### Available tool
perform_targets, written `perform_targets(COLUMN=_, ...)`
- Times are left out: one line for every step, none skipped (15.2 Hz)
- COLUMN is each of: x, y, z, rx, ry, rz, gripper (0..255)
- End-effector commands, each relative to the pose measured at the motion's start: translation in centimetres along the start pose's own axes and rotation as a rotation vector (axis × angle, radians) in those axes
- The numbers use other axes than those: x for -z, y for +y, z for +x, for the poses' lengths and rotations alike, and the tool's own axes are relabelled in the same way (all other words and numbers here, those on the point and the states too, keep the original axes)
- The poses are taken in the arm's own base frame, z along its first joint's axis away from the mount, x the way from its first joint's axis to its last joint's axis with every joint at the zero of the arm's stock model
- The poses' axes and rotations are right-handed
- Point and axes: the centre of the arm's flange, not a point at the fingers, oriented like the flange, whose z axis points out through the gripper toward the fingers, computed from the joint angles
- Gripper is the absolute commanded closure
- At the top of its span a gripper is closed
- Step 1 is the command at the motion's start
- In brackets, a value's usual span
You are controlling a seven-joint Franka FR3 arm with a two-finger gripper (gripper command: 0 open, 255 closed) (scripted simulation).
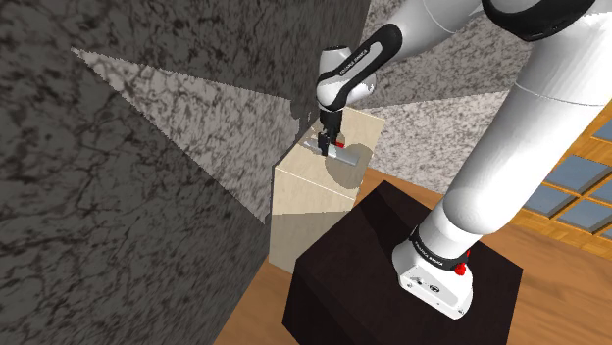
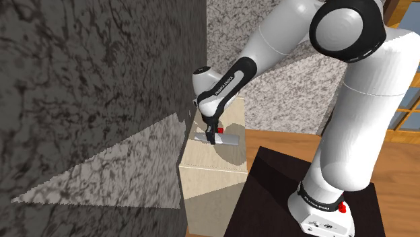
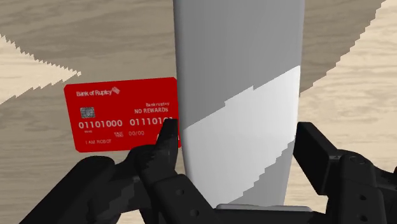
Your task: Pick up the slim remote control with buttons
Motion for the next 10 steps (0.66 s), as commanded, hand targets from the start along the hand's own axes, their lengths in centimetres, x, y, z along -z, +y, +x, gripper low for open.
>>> perform_targets(x=1.0, y=0.1, z=-0.1, rx=0.0, ry=0.0, rz=0.0, gripper=255)
perform_targets(x=1.5, y=0.2, z=-0.2, rx=0.0, ry=0.0, rz=0.0, gripper=255)
perform_targets(x=2.0, y=0.2, z=-0.3, rx=0.0, ry=0.0, rz=0.0, gripper=255)
perform_targets(x=2.6, y=0.2, z=-0.4, rx=0.0, ry=0.0, rz=0.0, gripper=255)
perform_targets(x=3.1, y=0.2, z=-0.4, rx=0.0, ry=0.0, rz=0.0, gripper=255)
perform_targets(x=3.6, y=0.2, z=-0.5, rx=0.0, ry=0.0, rz=0.0, gripper=255)
perform_targets(x=4.1, y=0.2, z=-0.6, rx=0.0, ry=0.0, rz=0.0, gripper=255)
perform_targets(x=4.6, y=0.2, z=-0.7, rx=0.0, ry=0.0, rz=0.0, gripper=255)
perform_targets(x=4.7, y=0.2, z=-0.7, rx=0.0, ry=0.0, rz=0.0, gripper=255)
perform_targets(x=4.7, y=0.2, z=-0.7, rx=0.0, ry=0.0, rz=0.0, gripper=255)
